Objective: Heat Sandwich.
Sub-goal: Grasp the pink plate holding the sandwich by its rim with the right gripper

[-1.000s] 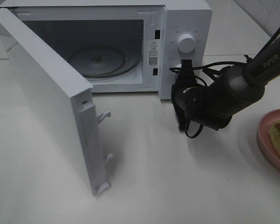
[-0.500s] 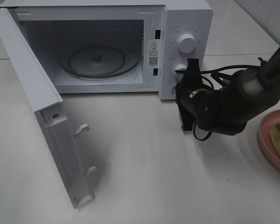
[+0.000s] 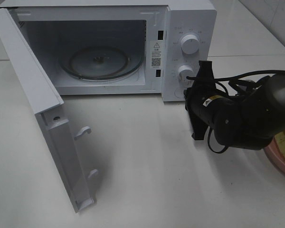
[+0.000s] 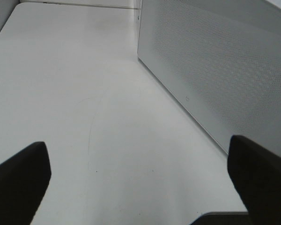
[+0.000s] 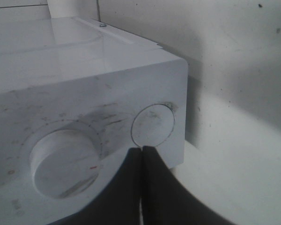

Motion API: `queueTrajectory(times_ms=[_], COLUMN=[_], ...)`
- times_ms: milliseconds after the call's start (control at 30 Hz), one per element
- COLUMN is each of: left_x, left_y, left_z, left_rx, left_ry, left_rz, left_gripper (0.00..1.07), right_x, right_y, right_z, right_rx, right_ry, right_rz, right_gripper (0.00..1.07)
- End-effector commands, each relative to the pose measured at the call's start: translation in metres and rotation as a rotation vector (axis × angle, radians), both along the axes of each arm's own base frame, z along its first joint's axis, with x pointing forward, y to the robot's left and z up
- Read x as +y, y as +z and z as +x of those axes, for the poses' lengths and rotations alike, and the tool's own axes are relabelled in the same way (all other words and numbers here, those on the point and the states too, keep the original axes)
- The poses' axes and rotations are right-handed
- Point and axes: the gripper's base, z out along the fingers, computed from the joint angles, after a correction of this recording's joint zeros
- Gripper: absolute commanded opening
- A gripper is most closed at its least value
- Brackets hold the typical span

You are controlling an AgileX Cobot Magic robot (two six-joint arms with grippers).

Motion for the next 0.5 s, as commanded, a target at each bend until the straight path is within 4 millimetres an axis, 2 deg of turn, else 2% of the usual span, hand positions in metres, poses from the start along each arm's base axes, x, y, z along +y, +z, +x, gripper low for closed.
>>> queueTrajectory(times_ms=[33, 100, 333, 500], left_x=[0.000, 0.000, 0.000, 0.000], left_y=[0.000, 0.000, 0.000, 0.000], left_z=[-0.002, -0.002, -0.002, -0.002], left_rx=[-0.028, -0.028, -0.028, -0.028], left_ry=[-0.006, -0.006, -0.006, -0.006], left_rz=[0.000, 0.000, 0.000, 0.000], left_gripper=[0.97, 0.97, 0.97, 0.97], right_x=[-0.004, -0.007, -0.004, -0.004], right_y=[0.011, 0.015, 0.029, 0.044], right_z=[-0.009, -0.019, -0.031, -0.039], right_rx=[-0.001, 0.025, 0.058, 0.087], right_ry=[0.028, 0.059, 0.195, 0.317], right_rz=[-0.016, -0.025, -0.092, -0.207], right_gripper=[0.00, 0.00, 0.01, 0.02])
